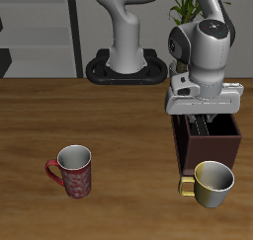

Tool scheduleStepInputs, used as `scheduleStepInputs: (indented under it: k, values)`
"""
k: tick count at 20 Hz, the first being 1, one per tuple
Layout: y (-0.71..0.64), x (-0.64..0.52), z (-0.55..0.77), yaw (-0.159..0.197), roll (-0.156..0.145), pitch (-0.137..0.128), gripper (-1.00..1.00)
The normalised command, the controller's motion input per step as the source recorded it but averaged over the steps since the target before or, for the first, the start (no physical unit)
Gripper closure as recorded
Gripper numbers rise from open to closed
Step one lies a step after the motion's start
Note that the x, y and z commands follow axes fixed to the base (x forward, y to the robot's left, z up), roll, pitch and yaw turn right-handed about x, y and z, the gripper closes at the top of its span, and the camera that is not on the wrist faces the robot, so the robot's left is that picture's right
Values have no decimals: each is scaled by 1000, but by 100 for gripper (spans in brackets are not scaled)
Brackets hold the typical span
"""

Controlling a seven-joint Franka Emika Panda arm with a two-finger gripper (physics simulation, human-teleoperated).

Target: Place the black book into the left desk caddy's front compartment and place the yellow book into the left desk caddy's right compartment and place the red mug into the left desk caddy's left compartment

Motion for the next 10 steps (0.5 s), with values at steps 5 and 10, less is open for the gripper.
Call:
scheduleStepInputs:
  k: [5, 10]
  values:
    - [-24, -61, 85, 9, -2, -14, -100]
    - [-14, -52, 57, 13, 10, -12, -100]
